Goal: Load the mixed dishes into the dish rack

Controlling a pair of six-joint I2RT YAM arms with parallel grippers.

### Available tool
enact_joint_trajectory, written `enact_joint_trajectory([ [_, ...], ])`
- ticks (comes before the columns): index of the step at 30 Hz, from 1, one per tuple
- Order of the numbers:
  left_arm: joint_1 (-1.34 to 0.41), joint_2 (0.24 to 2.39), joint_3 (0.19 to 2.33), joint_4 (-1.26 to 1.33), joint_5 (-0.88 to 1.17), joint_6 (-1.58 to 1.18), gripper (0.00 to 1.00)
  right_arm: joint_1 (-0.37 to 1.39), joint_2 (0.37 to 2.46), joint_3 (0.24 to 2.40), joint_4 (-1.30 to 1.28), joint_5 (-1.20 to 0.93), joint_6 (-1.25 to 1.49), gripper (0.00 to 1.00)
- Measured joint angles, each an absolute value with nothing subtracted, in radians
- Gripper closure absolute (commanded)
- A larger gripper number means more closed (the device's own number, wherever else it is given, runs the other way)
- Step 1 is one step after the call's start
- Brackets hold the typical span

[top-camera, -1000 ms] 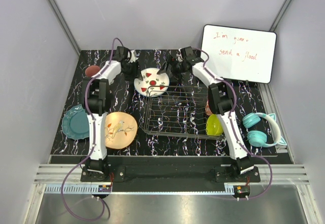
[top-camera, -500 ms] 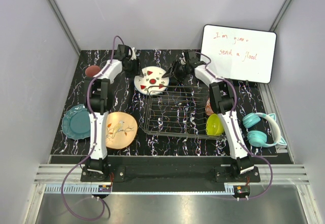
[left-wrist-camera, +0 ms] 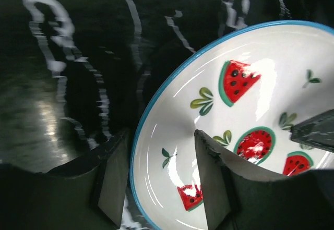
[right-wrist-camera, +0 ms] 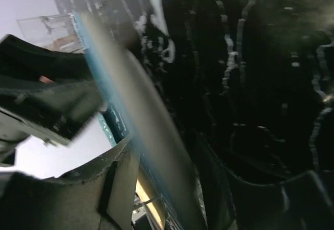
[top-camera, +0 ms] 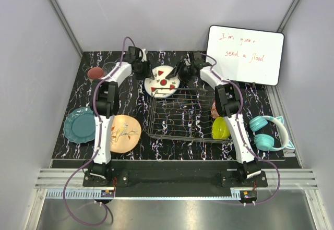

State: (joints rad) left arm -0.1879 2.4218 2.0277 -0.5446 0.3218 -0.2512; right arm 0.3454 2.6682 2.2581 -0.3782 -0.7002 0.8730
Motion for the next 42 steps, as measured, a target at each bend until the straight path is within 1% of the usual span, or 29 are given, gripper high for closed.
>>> enact_joint_trajectory([
  [1, -0.202, 2.422, 2.028, -0.544, 0.331, -0.258, 0.47, 0.346, 2.668, 2.263, -0.376, -0.702, 0.878, 0.54],
  [3, -0.221, 2.422, 2.028, -0.544, 0.312, -0.253, 0.47, 0.342, 2.668, 2.276, -0.382, -0.712, 0.875, 0.58],
  [4, -0.221, 2.422, 2.028, -0.543, 0.315, -0.257, 0.47, 0.336, 2.668, 2.278, -0.379, -0.71, 0.876, 0.64],
  [5, -0.22, 2.422, 2.028, -0.542, 0.316, -0.26, 0.47, 0.333, 2.668, 2.278, -0.379, -0.709, 0.879, 0.73],
  [7, -0.22, 2.422, 2.028, -0.542, 0.316, -0.26, 0.47, 0.332, 2.669, 2.278, -0.383, -0.706, 0.863, 0.86],
  [8, -0.219, 2.422, 2.028, -0.54, 0.315, -0.261, 0.47, 0.331, 2.668, 2.278, -0.388, -0.714, 0.871, 0.97],
  [9, -0.218, 2.422, 2.028, -0.539, 0.315, -0.264, 0.47, 0.329, 2.669, 2.278, -0.389, -0.724, 0.869, 1.0],
  [14, -0.216, 2.422, 2.026, -0.53, 0.307, -0.262, 0.46, 0.329, 2.668, 2.278, -0.399, -0.726, 0.867, 1.0],
  [17, -0.213, 2.421, 2.026, -0.533, 0.311, -0.26, 0.43, 0.329, 2.668, 2.289, -0.411, -0.72, 0.847, 1.0],
  [20, -0.207, 2.412, 2.026, -0.563, 0.338, -0.247, 0.4, 0.335, 2.668, 2.345, -0.485, -0.697, 0.769, 1.0],
  [24, -0.199, 2.362, 2.037, -0.69, 0.353, -0.16, 0.39, 0.363, 2.659, 2.44, -0.591, -0.661, 0.625, 1.0],
  [25, -0.195, 2.341, 2.037, -0.72, 0.354, -0.134, 0.35, 0.372, 2.65, 2.465, -0.612, -0.655, 0.59, 1.0],
  [26, -0.191, 2.313, 2.033, -0.748, 0.355, -0.111, 0.34, 0.38, 2.636, 2.482, -0.634, -0.647, 0.558, 1.0],
  [27, -0.186, 2.278, 2.024, -0.775, 0.358, -0.094, 0.32, 0.387, 2.615, 2.496, -0.651, -0.637, 0.525, 1.0],
  [29, -0.174, 2.184, 1.991, -0.832, 0.373, -0.06, 0.22, 0.404, 2.563, 2.516, -0.666, -0.577, 0.459, 1.0],
  [30, -0.168, 2.132, 1.974, -0.856, 0.374, -0.047, 0.2, 0.41, 2.533, 2.521, -0.673, -0.553, 0.43, 1.0],
  [35, -0.112, 1.892, 1.961, -0.927, 0.386, -0.01, 0.15, 0.41, 2.357, 2.519, -0.712, -0.456, 0.304, 1.0],
  [38, -0.055, 1.827, 1.985, -0.949, 0.419, -0.018, 0.01, 0.403, 2.246, 2.483, -0.714, -0.408, 0.23, 1.0],
  [40, -0.02, 1.808, 1.99, -0.953, 0.448, -0.028, 0.01, 0.402, 2.168, 2.418, -0.707, -0.374, 0.169, 1.0],
  [42, 0.007, 1.802, 1.986, -0.966, 0.464, -0.035, 0.01, 0.406, 2.049, 2.267, -0.68, -0.321, 0.069, 1.0],
])
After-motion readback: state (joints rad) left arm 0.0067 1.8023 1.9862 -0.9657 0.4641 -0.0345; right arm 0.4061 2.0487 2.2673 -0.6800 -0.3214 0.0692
